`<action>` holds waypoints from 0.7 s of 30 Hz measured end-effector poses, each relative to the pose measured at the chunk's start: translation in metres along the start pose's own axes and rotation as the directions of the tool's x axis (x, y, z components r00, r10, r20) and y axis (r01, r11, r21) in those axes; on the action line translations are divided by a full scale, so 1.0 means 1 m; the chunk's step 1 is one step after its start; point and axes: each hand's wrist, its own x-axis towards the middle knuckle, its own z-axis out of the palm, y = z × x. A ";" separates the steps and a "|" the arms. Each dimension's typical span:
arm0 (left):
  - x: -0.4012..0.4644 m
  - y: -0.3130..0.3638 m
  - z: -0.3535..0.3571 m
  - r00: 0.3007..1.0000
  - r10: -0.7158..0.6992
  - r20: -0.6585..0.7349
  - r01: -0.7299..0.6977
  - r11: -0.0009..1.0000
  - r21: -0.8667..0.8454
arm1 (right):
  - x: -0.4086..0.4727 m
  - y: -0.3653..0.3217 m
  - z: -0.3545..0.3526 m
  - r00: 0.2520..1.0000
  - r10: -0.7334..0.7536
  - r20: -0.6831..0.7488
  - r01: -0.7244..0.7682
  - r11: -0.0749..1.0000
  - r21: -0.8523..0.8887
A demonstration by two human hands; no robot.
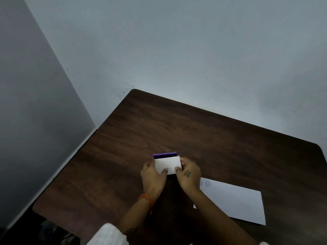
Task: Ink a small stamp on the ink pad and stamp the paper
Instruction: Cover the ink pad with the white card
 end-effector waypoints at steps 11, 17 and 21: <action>0.003 -0.005 0.009 0.999 -0.023 -0.022 0.023 1.000 0.021 | 0.002 0.003 0.007 1.000 0.021 -0.003 -0.021 1.000 -0.006; 0.001 -0.007 0.007 0.998 0.003 -0.057 -0.004 1.000 -0.025 | 0.001 0.004 0.008 0.999 0.030 0.022 -0.030 0.999 0.013; 0.000 -0.007 0.004 0.997 0.002 -0.083 -0.007 0.999 -0.054 | 0.001 0.004 0.009 0.999 0.017 0.035 -0.017 1.000 0.007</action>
